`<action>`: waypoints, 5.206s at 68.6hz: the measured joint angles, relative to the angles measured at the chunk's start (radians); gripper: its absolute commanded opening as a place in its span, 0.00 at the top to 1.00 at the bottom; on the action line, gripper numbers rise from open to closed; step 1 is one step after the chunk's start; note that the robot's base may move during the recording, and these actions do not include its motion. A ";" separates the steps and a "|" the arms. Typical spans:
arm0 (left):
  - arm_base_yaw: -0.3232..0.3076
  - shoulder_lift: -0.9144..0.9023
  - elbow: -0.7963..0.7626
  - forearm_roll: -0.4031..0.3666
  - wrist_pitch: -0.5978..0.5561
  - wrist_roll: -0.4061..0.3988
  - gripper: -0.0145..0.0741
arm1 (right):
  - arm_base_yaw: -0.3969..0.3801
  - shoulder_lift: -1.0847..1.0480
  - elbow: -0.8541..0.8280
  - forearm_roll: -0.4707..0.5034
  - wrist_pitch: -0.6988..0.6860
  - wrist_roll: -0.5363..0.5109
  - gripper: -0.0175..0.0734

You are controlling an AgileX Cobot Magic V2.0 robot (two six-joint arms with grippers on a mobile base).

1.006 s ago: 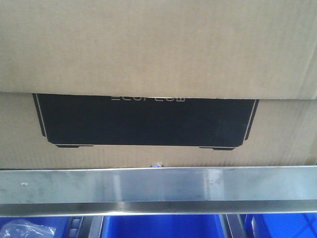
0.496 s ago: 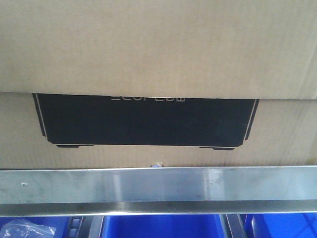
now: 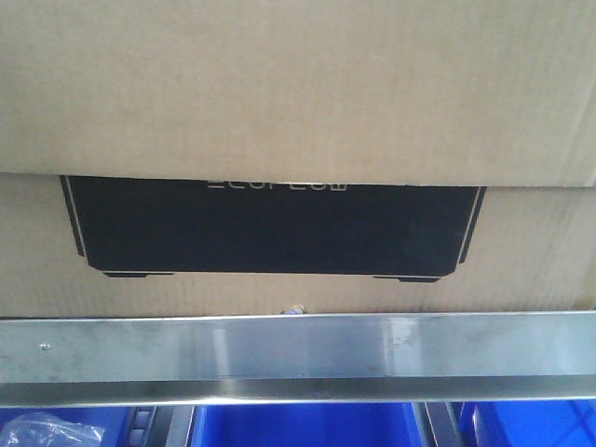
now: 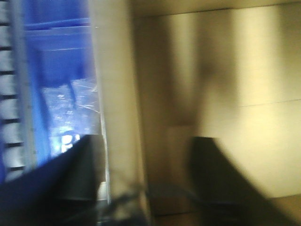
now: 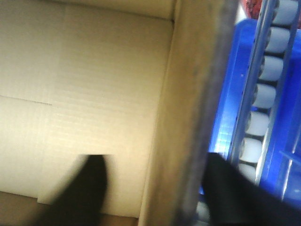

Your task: Grab box from left shelf to table start

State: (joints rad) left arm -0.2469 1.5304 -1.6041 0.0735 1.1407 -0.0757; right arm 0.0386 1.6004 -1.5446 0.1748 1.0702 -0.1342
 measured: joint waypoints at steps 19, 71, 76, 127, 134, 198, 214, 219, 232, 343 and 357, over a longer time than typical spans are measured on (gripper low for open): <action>0.000 0.008 -0.003 0.056 -0.023 -0.111 0.94 | 0.002 0.000 -0.005 0.013 0.010 -0.003 0.74; 0.002 -0.223 0.031 0.018 0.095 -0.159 0.94 | 0.021 -0.230 0.026 0.017 0.181 0.033 0.74; 0.002 -0.276 0.066 0.015 0.095 -0.178 0.94 | 0.035 -0.279 0.068 0.013 0.182 0.040 0.74; -0.094 -0.787 0.584 0.013 -0.070 -0.264 0.94 | 0.072 -0.777 0.509 0.024 0.111 0.054 0.74; -0.094 -0.848 0.584 0.009 -0.094 -0.264 0.94 | 0.072 -0.855 0.509 0.035 0.093 0.054 0.74; -0.094 -1.085 0.584 -0.061 -0.207 -0.227 0.94 | 0.072 -1.195 0.509 0.081 0.005 0.077 0.74; -0.094 -1.085 0.584 -0.061 -0.208 -0.227 0.94 | 0.072 -1.195 0.509 0.081 0.005 0.077 0.74; -0.094 -1.085 0.584 -0.061 -0.208 -0.227 0.94 | 0.072 -1.195 0.509 0.081 0.005 0.077 0.74; -0.094 -1.085 0.584 -0.061 -0.208 -0.227 0.94 | 0.072 -1.195 0.509 0.081 0.005 0.077 0.74; -0.094 -1.085 0.584 -0.063 -0.211 -0.221 0.94 | 0.072 -1.197 0.509 0.079 0.005 0.077 0.74; -0.094 -1.085 0.584 -0.063 -0.211 -0.221 0.94 | 0.072 -1.197 0.509 0.079 0.005 0.077 0.74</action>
State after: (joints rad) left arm -0.3410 0.4451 -1.0200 0.0100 0.9300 -0.2963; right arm 0.1107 0.4038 -1.0361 0.2537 1.0753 -0.0574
